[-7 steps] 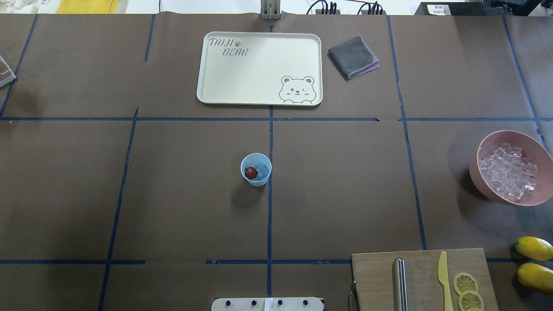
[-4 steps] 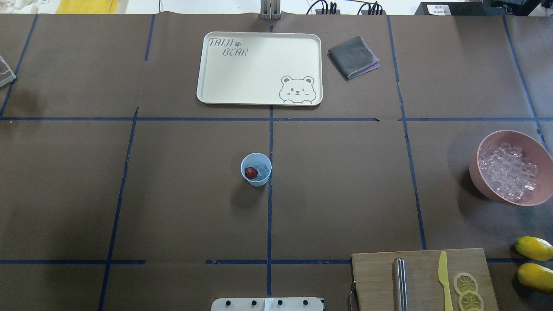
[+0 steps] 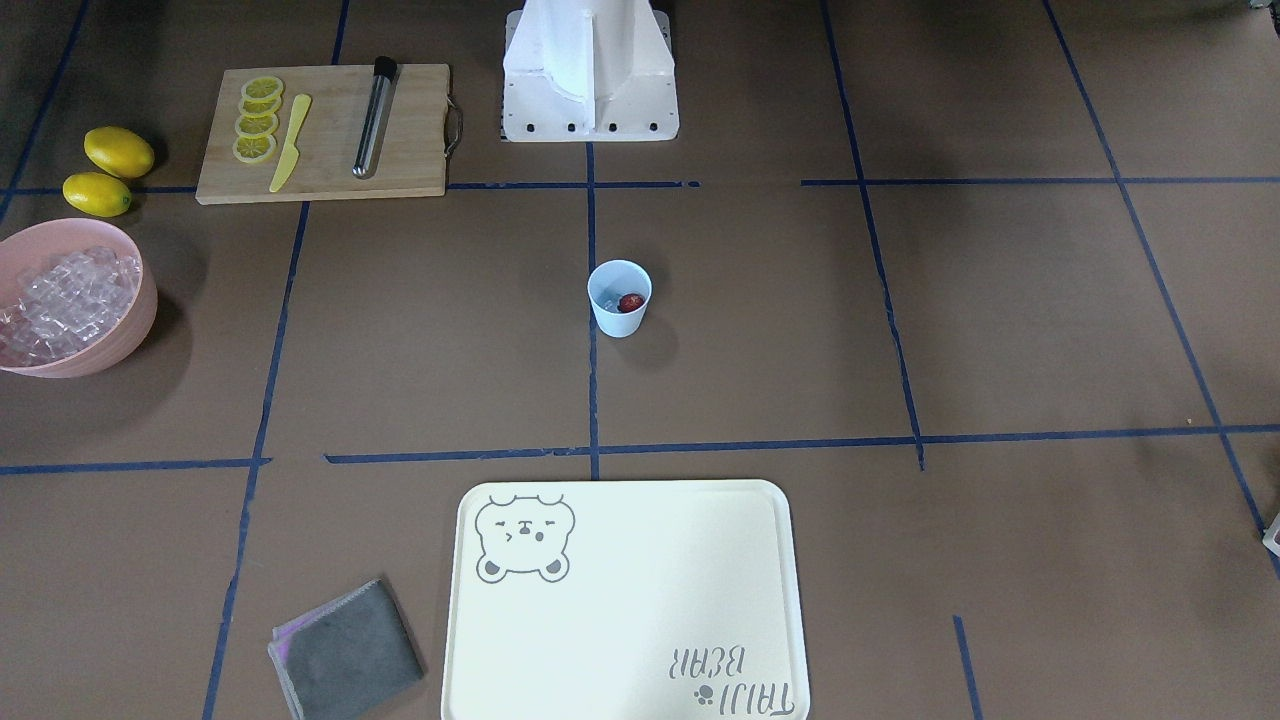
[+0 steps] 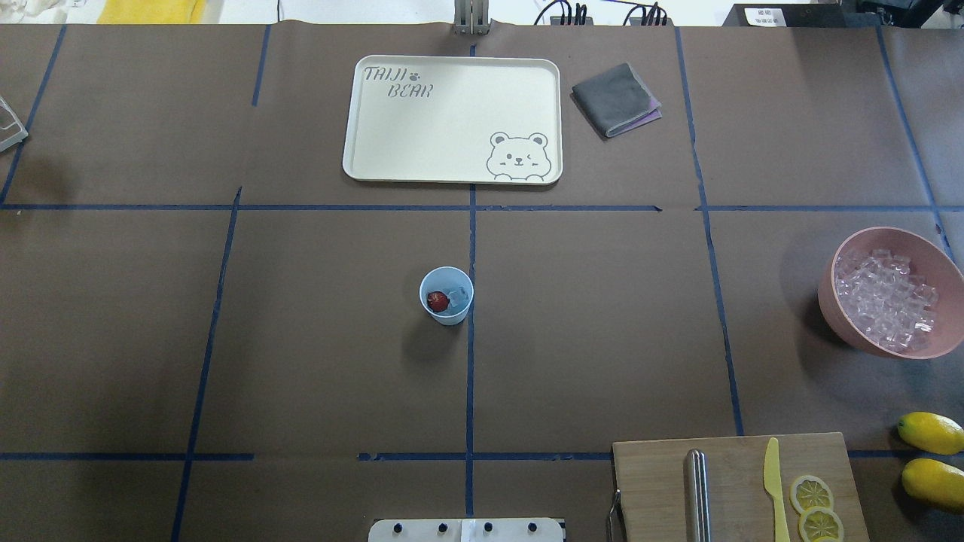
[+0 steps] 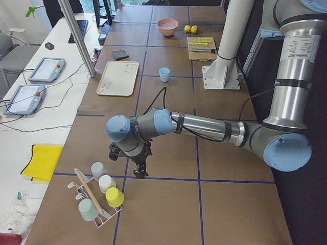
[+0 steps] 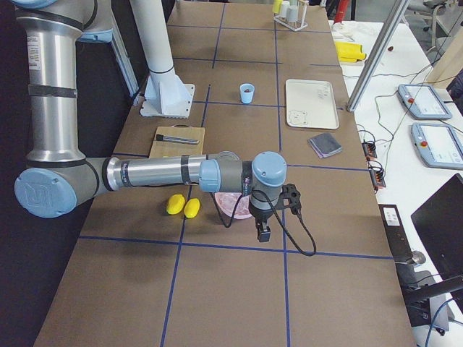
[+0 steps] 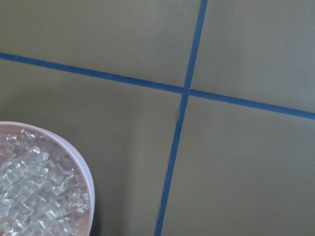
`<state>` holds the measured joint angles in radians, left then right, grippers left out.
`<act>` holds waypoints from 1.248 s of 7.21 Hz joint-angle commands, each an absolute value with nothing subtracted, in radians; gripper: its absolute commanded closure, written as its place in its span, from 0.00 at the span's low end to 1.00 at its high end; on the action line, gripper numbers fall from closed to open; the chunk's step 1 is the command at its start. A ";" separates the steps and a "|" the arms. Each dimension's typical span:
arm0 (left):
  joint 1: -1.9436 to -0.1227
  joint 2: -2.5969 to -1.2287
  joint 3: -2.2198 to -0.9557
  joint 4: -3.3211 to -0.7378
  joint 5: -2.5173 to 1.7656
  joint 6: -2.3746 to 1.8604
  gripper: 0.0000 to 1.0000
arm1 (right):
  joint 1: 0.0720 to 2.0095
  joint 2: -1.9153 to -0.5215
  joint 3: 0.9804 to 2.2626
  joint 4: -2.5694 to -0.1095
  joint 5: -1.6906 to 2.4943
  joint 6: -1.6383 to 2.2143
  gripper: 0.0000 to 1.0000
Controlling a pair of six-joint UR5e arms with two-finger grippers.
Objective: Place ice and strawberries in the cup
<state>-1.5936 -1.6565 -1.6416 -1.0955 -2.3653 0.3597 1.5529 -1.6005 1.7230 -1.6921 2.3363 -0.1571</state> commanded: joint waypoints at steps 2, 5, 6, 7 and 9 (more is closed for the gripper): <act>-1.589 -1.658 -1.644 -1.095 -2.361 0.368 0.00 | 1.554 -1.578 1.729 -1.761 2.344 -0.161 0.00; -1.592 -1.640 -1.632 -1.110 -2.368 0.361 0.00 | 1.552 -1.575 1.730 -1.758 2.338 -0.163 0.00; -1.594 -1.640 -1.632 -1.124 -2.370 0.297 0.00 | 1.552 -1.575 1.732 -1.758 2.335 -0.163 0.00; -1.595 -1.637 -1.640 -1.161 -2.368 0.244 0.00 | 1.552 -1.575 1.732 -1.756 2.336 -0.161 0.00; -1.595 -1.603 -1.635 -1.232 -2.370 0.236 0.00 | 1.551 -1.575 1.730 -1.755 2.332 -0.153 0.00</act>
